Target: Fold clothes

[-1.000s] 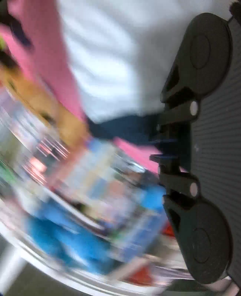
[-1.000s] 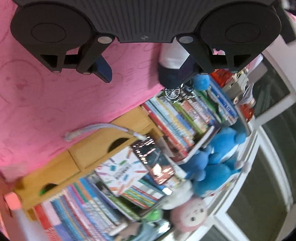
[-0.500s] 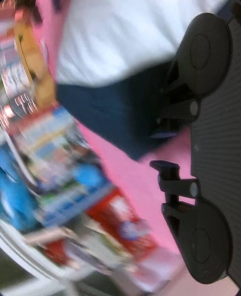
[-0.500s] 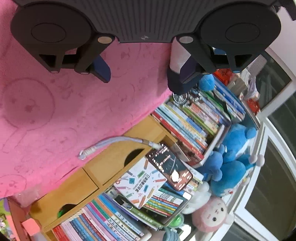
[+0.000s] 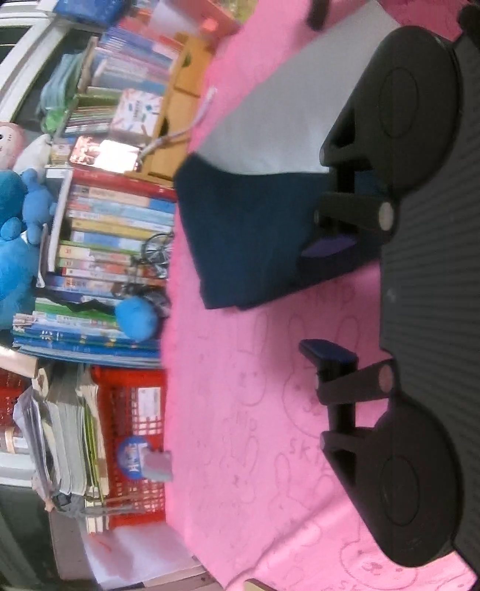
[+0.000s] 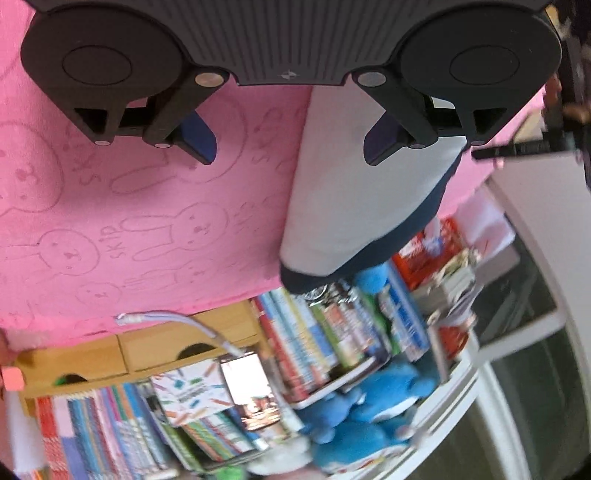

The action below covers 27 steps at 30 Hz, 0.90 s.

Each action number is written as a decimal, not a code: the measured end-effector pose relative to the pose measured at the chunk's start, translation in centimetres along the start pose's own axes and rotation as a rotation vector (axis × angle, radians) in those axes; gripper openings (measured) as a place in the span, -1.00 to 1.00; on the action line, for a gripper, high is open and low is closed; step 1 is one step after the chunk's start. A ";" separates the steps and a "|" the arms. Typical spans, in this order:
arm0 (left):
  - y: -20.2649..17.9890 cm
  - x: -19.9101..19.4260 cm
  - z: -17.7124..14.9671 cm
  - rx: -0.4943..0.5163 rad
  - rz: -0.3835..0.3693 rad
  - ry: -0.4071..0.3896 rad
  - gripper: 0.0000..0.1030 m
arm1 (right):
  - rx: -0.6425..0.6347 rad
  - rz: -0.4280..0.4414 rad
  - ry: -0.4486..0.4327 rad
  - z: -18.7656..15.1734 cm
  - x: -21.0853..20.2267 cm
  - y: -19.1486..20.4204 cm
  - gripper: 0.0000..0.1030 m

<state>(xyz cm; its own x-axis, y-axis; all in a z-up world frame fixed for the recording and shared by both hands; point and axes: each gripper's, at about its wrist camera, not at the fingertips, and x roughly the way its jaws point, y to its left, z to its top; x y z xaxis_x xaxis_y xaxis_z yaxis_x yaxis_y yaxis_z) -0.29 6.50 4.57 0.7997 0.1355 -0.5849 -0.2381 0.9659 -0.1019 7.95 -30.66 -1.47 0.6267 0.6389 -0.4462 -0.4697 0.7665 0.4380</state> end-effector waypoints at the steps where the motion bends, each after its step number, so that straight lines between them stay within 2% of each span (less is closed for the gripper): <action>1: -0.1 -0.4 -0.2 -0.007 -0.001 -0.007 -0.05 | -0.021 -0.008 0.002 -0.3 -0.4 0.6 0.70; 5: -1.0 -1.7 -1.0 -0.006 -0.024 -0.035 0.12 | -0.113 -0.062 -0.023 -1.3 -1.8 3.0 0.73; 7: -1.2 -2.1 -1.7 -0.032 -0.054 -0.030 0.13 | -0.148 -0.067 -0.024 -1.8 -2.1 4.0 0.75; 11: -0.1 -2.3 -3.4 -0.193 -0.169 0.026 0.13 | -0.124 -0.022 0.002 -2.7 -2.0 4.4 0.76; 14: 0.6 -3.2 -4.6 -0.244 -0.194 0.026 0.13 | -0.125 -0.029 0.023 -3.3 -2.1 4.7 0.76; 17: 0.7 -4.3 -5.5 -0.204 -0.166 0.004 0.16 | -0.216 -0.085 0.021 -4.4 -2.8 6.0 0.76; 23: 0.2 -4.9 -6.7 -0.142 -0.134 0.007 0.23 | -0.546 -0.219 -0.012 -7.5 -3.2 10.6 0.78; 25: -0.4 -5.3 -6.9 -0.091 -0.115 -0.014 0.24 | -0.646 -0.261 -0.023 -8.4 -3.1 12.0 0.78; 27: -1.2 -5.9 -6.9 -0.020 -0.107 -0.048 0.25 | -0.658 -0.320 -0.029 -8.7 -2.4 12.1 0.78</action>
<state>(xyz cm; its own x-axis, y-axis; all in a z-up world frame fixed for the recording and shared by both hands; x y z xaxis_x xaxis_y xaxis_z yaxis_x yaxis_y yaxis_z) -8.52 2.98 2.59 0.8467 0.0428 -0.5303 -0.1608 0.9707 -0.1784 -4.62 -22.37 -1.88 0.8077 0.3820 -0.4492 -0.5316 0.8014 -0.2742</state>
